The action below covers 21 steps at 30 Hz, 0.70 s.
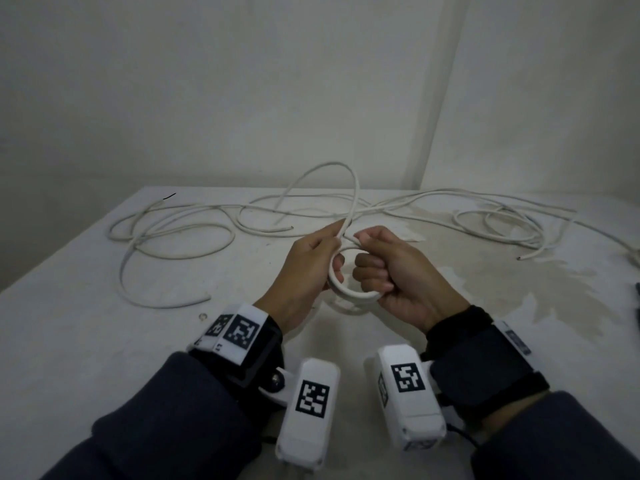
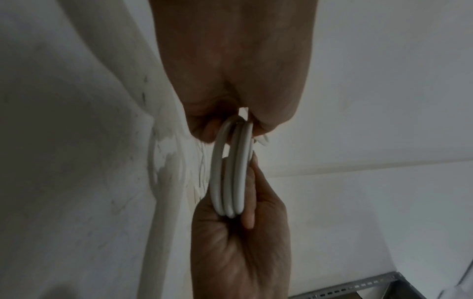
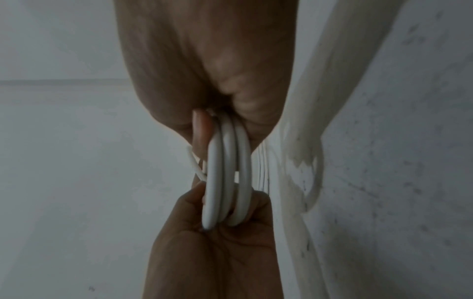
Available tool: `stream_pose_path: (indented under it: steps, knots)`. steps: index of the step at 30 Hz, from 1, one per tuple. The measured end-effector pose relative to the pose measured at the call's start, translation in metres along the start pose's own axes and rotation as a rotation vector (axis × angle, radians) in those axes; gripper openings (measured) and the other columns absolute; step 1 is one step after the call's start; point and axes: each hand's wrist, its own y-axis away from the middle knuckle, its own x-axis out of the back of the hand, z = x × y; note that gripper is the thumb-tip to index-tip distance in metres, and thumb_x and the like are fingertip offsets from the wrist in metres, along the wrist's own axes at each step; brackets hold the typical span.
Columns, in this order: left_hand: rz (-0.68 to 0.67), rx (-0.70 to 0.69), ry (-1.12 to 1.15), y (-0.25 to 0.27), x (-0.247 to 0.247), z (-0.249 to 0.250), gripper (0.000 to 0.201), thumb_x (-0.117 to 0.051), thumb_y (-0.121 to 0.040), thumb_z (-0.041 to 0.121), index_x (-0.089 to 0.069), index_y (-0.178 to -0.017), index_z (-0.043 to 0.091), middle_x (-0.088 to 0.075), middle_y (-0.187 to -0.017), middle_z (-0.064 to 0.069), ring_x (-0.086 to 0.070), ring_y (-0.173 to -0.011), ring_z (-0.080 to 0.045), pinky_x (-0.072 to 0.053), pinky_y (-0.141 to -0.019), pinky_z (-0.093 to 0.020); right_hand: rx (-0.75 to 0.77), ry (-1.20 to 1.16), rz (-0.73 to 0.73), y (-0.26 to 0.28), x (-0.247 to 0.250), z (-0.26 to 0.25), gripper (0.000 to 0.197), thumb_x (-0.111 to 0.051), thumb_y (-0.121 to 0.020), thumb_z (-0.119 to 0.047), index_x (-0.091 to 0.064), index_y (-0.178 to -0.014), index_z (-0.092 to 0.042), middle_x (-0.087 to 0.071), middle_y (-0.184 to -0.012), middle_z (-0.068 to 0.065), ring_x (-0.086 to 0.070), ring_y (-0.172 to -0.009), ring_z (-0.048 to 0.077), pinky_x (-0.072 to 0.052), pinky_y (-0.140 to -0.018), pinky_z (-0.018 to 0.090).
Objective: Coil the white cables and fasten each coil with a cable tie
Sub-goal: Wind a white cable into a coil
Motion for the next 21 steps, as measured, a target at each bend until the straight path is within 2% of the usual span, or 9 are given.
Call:
stream_pose_path:
  steps: [3,5,9,14,17,19,21]
  knots:
    - [-0.094,0.103,0.126,0.0026,-0.0015,0.0005,0.04,-0.033,-0.1,0.006,-0.062,-0.124,0.023,-0.037,-0.055,0.003,-0.041,-0.052,-0.008,-0.044,-0.053,-0.02,0.012,0.03,0.014,-0.0007,0.0016,-0.0002,0.021,-0.04,-0.1,-0.007,-0.045,-0.08,-0.011,-0.03,-0.044,-0.005,-0.023,-0.032,0.003,-0.019,-0.026,0.013]
    - [-0.111,0.139,0.159,0.0043,-0.003,0.0009,0.039,-0.032,-0.102,0.007,-0.06,-0.125,0.022,-0.037,-0.057,0.001,-0.043,-0.051,-0.009,-0.05,-0.057,-0.022,-0.001,0.012,0.014,-0.0016,0.0035,-0.0001,0.021,-0.039,-0.099,-0.005,-0.045,-0.079,-0.01,-0.03,-0.043,-0.005,-0.022,-0.031,0.003,-0.018,-0.025,0.013]
    - [-0.038,0.11,0.112,0.0029,-0.0037,0.0005,0.037,-0.031,-0.103,0.008,-0.056,-0.127,0.019,-0.037,-0.053,0.001,-0.04,-0.04,-0.008,-0.045,-0.047,-0.021,0.007,0.033,0.0,-0.0014,0.0015,0.0002,0.018,-0.041,-0.099,-0.007,-0.045,-0.082,-0.012,-0.031,-0.043,-0.005,-0.024,-0.032,0.003,-0.019,-0.025,0.014]
    - [-0.019,0.048,-0.055,0.0012,-0.003,-0.0004,0.031,-0.041,-0.101,0.014,-0.06,-0.124,0.015,-0.035,-0.052,0.005,-0.034,-0.039,-0.007,-0.04,-0.043,-0.02,0.038,0.077,0.0,0.0005,-0.0032,0.0045,0.018,-0.043,-0.1,-0.009,-0.043,-0.083,-0.015,-0.033,-0.044,-0.005,-0.024,-0.033,0.004,-0.019,-0.029,0.013]
    - [-0.048,0.009,-0.121,0.0023,-0.0025,0.0007,0.027,-0.049,-0.099,0.02,-0.064,-0.121,0.022,-0.045,-0.053,0.011,-0.032,-0.039,-0.006,-0.039,-0.043,-0.019,0.045,0.068,-0.003,0.001,-0.0035,0.0056,0.01,-0.046,-0.099,-0.01,-0.042,-0.098,-0.019,-0.031,-0.047,-0.004,-0.024,-0.035,0.006,-0.02,-0.03,0.014]
    - [-0.047,0.009,-0.111,0.0024,-0.0022,0.0023,0.025,-0.05,-0.098,0.022,-0.065,-0.118,0.02,-0.046,-0.053,0.014,-0.03,-0.039,-0.005,-0.035,-0.041,-0.017,0.053,0.069,0.0,0.0013,-0.0035,0.0058,0.028,-0.05,-0.097,-0.01,-0.038,-0.117,-0.025,-0.031,-0.051,-0.002,-0.025,-0.039,0.007,-0.021,-0.032,0.017]
    - [-0.032,0.025,-0.067,0.0019,-0.0014,0.0031,0.025,-0.051,-0.098,0.022,-0.066,-0.115,0.013,-0.041,-0.055,0.011,-0.027,-0.038,-0.004,-0.03,-0.038,-0.016,0.069,0.094,-0.001,0.0009,-0.0033,0.0073,0.043,-0.053,-0.096,-0.01,-0.034,-0.127,-0.033,-0.033,-0.053,-0.001,-0.027,-0.042,0.009,-0.023,-0.035,0.018]
